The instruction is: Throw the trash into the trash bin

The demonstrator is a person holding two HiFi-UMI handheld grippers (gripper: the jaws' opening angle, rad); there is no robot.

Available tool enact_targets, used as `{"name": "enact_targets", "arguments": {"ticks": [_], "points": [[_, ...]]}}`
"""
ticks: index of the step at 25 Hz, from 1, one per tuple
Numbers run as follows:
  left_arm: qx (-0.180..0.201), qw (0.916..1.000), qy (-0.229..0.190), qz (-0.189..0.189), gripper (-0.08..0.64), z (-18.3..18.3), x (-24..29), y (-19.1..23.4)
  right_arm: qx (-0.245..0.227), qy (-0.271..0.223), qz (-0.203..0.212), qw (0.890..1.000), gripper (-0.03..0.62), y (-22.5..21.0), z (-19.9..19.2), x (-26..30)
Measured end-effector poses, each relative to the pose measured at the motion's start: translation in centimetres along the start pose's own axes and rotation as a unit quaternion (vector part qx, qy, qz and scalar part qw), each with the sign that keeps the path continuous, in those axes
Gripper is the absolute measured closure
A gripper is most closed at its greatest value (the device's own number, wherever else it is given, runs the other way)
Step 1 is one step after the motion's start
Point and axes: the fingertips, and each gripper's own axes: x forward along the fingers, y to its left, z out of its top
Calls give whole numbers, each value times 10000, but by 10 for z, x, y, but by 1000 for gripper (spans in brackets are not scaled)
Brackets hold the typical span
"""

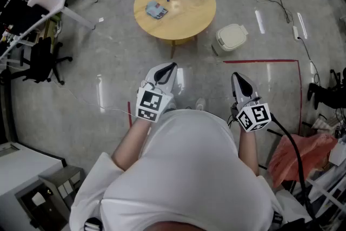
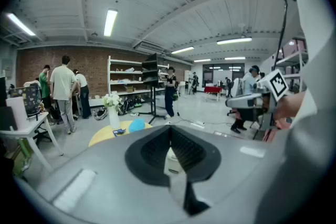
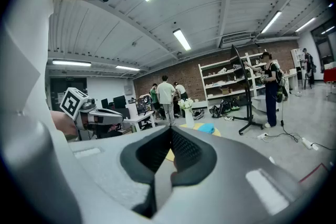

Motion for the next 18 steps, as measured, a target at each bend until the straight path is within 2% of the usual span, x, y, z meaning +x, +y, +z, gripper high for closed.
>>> {"name": "enact_targets", "arguments": {"ticks": [18], "points": [[-11,10000,98,14,555,-2,4,-8,52,64,100,9999,593,-6,-1,0]]}}
